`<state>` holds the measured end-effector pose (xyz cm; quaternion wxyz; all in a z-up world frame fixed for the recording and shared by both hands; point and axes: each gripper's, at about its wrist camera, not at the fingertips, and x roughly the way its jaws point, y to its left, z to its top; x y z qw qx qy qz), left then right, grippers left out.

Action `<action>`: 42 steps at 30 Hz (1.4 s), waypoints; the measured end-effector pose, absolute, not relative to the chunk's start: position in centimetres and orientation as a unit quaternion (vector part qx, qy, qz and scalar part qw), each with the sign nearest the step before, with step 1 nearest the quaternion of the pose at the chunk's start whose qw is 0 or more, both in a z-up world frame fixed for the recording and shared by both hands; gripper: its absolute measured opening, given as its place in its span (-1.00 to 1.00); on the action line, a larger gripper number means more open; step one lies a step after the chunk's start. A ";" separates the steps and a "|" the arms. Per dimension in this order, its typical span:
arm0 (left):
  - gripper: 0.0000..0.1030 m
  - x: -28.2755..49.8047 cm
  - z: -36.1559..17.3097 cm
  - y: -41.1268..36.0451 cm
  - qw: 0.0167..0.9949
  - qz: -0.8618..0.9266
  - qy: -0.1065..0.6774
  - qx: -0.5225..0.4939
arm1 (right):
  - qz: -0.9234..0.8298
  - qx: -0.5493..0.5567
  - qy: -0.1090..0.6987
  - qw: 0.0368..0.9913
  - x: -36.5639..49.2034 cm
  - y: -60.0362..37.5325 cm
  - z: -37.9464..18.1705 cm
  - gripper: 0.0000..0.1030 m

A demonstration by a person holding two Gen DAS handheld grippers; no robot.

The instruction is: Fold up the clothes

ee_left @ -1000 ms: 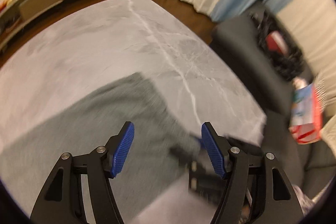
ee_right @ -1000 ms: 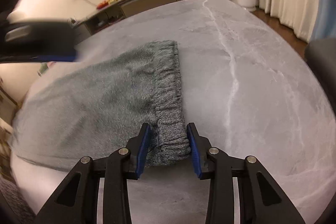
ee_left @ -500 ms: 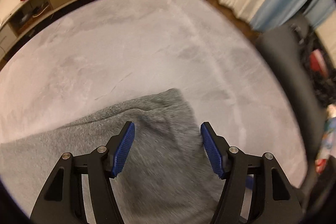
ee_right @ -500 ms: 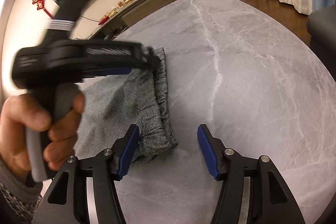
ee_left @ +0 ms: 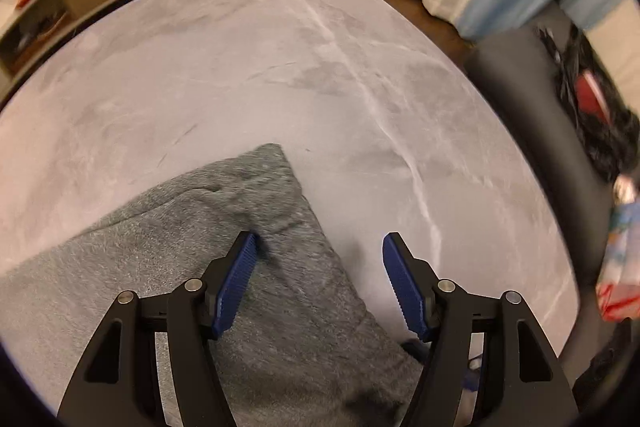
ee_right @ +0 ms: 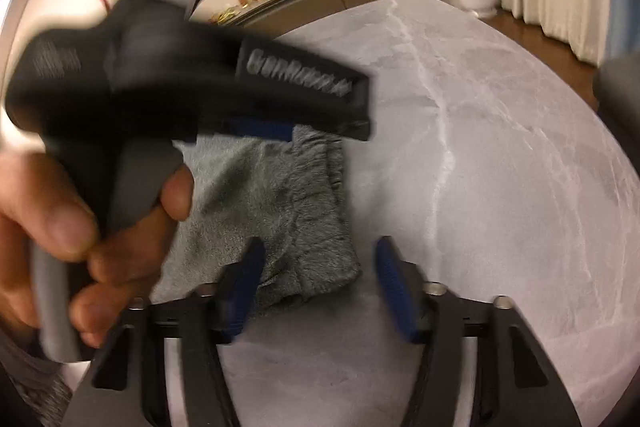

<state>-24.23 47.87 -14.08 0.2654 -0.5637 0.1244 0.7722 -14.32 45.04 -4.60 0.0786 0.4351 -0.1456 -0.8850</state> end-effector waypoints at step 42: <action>-0.86 -19.3 -13.2 18.3 0.213 0.819 -0.100 -0.523 | -0.853 0.443 -0.071 0.266 -13.1 31.4 -1.6 0.04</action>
